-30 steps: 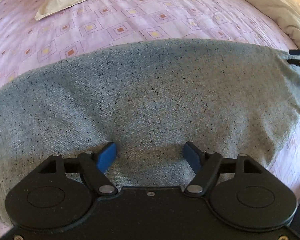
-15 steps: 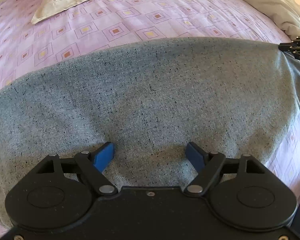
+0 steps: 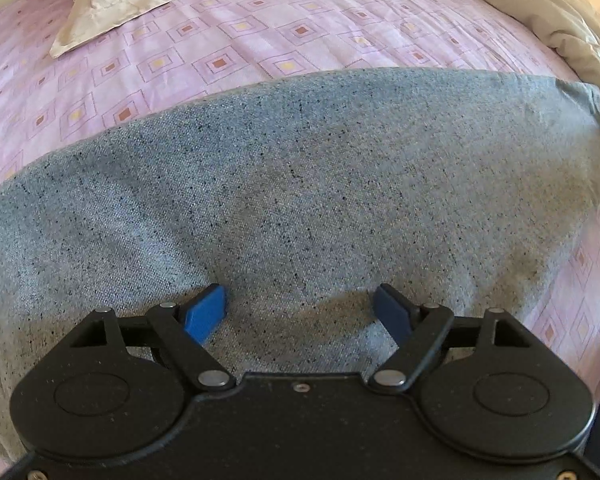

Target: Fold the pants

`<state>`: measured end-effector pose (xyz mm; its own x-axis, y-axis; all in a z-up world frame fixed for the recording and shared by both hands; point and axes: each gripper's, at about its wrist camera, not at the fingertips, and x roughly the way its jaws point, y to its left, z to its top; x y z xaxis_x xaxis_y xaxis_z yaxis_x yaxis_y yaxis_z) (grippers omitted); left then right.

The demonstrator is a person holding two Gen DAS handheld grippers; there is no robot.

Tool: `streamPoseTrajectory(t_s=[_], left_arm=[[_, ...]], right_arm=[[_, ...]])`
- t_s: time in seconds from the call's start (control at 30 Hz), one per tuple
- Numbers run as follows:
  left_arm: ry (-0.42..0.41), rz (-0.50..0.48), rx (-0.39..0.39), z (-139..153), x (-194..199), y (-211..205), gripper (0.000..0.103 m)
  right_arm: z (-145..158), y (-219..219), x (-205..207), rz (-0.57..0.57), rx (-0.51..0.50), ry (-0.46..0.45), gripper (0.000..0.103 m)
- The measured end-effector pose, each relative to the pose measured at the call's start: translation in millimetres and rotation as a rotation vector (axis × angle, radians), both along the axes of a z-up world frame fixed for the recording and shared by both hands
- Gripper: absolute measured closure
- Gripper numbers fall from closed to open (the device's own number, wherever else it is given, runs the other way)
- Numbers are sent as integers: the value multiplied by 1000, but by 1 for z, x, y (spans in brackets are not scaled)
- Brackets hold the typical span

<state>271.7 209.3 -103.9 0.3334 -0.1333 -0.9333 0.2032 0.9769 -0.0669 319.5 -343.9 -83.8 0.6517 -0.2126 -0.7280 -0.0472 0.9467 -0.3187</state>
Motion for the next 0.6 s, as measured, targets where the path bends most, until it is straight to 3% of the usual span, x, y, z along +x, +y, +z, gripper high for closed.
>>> streamPoseTrajectory(t_s=[0.17, 0.33, 0.5, 0.6], left_arm=[[9, -16, 7, -2, 2, -3, 18], [2, -44, 24, -6, 2, -9, 10], [-6, -27, 18, -4, 0, -7, 10], [-12, -19, 24, -4, -2, -8, 10]], right_arm=[[24, 5, -23, 44, 132, -93, 62], [11, 39, 19, 122, 175, -79, 62], [-19, 43, 63, -70, 169, 16, 61], [-18, 40, 67, -133, 175, -7, 60]])
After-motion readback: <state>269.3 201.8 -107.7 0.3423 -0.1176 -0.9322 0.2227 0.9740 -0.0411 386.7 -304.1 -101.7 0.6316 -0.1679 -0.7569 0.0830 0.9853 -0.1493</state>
